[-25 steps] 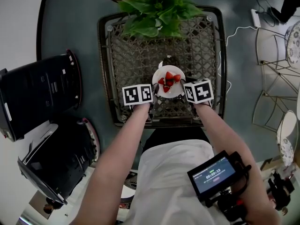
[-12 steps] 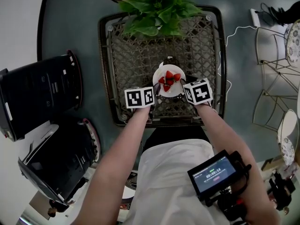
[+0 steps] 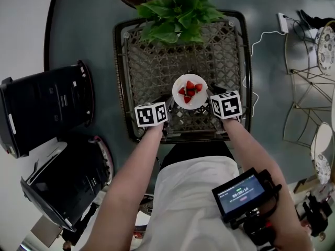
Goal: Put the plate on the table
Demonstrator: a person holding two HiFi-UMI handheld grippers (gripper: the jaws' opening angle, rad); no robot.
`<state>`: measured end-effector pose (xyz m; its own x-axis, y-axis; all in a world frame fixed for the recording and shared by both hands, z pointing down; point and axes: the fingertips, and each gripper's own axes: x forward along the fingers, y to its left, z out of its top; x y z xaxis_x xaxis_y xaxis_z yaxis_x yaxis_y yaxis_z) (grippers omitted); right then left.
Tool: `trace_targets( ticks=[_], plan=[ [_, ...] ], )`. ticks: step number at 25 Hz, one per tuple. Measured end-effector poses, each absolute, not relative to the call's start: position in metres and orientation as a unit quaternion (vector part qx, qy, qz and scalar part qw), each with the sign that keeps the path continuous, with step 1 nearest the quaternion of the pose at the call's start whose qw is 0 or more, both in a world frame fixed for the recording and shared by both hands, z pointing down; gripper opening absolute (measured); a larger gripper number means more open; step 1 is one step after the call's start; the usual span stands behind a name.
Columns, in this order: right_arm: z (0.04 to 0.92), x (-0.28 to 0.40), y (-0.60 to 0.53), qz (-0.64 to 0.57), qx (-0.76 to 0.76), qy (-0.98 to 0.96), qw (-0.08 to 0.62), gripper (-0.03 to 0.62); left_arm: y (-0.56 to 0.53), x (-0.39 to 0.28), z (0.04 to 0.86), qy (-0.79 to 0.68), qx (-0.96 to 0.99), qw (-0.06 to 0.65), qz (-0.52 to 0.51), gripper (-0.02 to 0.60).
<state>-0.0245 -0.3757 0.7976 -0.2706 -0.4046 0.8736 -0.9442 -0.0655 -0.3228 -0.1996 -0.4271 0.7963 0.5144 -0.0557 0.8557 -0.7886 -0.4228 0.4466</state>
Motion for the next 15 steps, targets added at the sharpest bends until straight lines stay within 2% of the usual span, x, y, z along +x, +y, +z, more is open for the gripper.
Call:
trace_targets(
  ticks=[6, 8, 15],
  plan=[
    [0.79, -0.021, -0.365, 0.502, 0.548, -0.619, 0.255, 0.1, -0.42, -0.203, 0.784, -0.274, 0.757, 0.45, 0.387, 0.141],
    [0.785, -0.02, -0.36, 0.504, 0.555, -0.614, 0.247, 0.062, -0.416, -0.203, 0.778, -0.264, 0.763, 0.451, 0.38, 0.141],
    [0.763, -0.027, -0.346, 0.504, 0.564, -0.611, 0.232, 0.058, -0.4, -0.209, 0.755, -0.231, 0.784, 0.456, 0.352, 0.138]
  ],
)
